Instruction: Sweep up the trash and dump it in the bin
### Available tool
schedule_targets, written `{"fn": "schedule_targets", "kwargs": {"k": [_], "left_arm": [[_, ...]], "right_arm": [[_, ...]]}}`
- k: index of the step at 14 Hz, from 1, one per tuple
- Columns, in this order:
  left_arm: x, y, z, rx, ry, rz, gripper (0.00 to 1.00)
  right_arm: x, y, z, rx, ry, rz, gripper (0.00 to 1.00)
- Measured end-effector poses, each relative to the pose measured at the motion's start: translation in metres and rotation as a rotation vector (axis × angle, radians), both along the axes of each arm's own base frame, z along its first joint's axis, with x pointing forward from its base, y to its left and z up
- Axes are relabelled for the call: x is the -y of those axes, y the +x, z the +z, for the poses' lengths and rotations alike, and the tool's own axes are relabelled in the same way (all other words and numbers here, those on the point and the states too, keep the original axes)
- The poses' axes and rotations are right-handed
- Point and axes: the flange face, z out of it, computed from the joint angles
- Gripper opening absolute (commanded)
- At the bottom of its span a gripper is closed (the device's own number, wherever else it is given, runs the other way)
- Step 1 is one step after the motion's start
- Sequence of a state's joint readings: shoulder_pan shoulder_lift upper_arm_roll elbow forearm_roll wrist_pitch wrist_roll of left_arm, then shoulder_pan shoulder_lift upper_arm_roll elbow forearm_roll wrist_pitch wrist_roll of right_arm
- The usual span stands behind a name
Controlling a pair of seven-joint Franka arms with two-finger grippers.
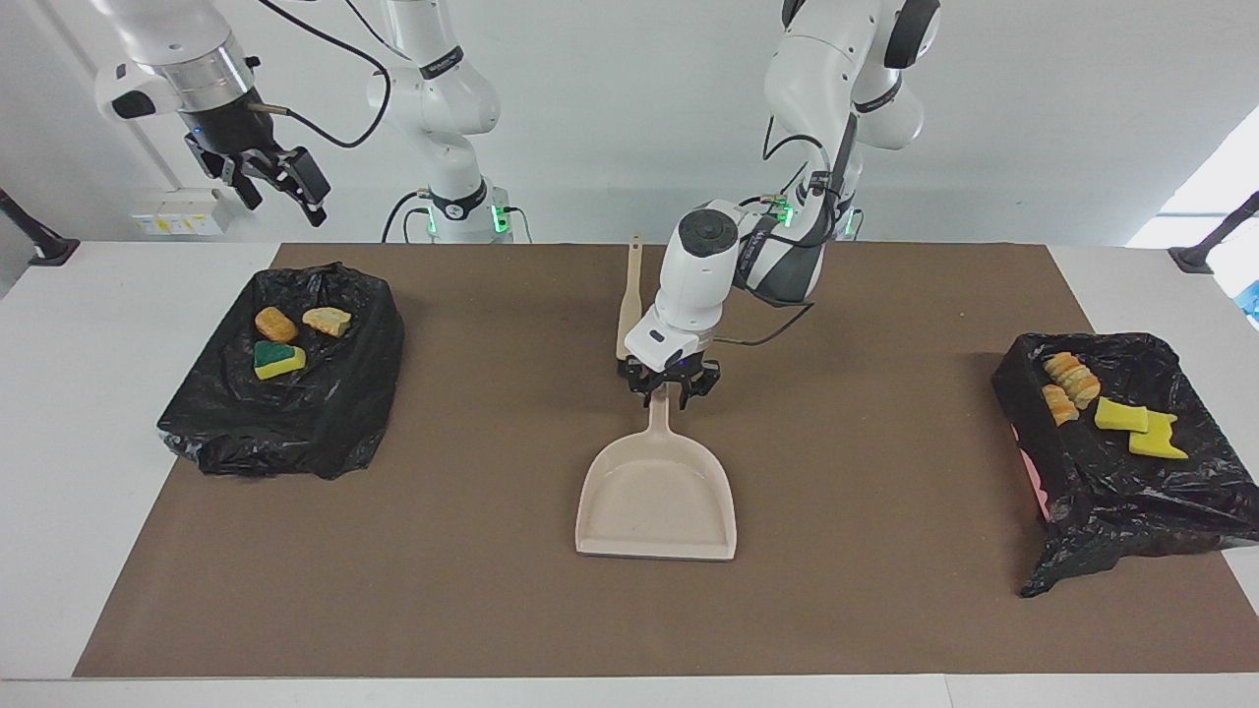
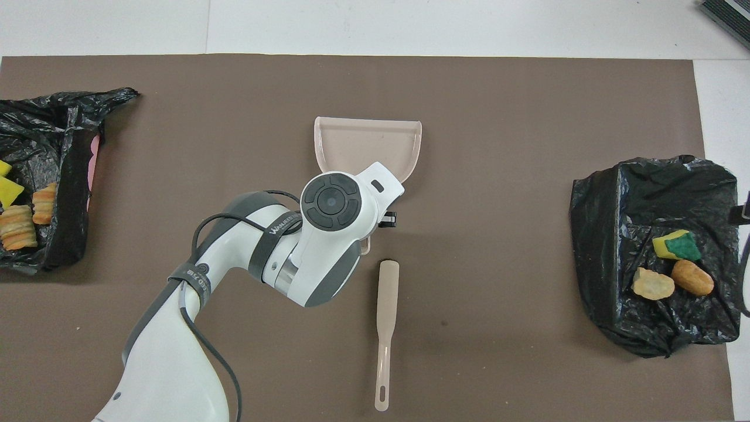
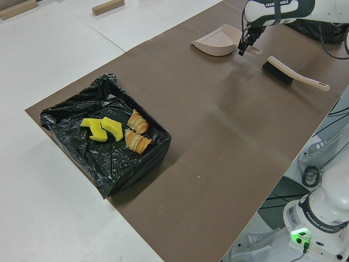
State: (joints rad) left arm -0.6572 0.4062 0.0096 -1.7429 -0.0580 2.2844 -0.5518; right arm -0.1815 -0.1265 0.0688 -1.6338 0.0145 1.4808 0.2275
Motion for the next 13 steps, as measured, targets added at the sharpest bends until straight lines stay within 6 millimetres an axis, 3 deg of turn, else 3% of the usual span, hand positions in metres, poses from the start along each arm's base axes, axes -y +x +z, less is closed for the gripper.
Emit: {"fn": "schedule_targets", "kwargs": {"k": [2, 5, 10, 13], "left_arm": [[-0.016, 0.013, 0.021, 0.018, -0.005, 0.032, 1.0], [-0.057, 0.034, 0.063, 0.036, -0.01, 0.084, 1.0], [-0.156, 0.071, 0.117, 0.035, 0.023, 0.045, 1.0], [-0.229, 0.083, 0.15, 0.016, 0.048, -0.02, 1.0]], "right_arm": [[-0.007, 0.002, -0.001, 0.0, 0.0, 0.014, 1.0], [-0.012, 0.002, -0.001, 0.0, -0.001, 0.023, 1.0], [-0.01, 0.002, -0.001, -0.001, -0.003, 0.019, 1.0], [0.01, 0.0, -0.001, -0.001, 0.0, -0.017, 1.0]]}}
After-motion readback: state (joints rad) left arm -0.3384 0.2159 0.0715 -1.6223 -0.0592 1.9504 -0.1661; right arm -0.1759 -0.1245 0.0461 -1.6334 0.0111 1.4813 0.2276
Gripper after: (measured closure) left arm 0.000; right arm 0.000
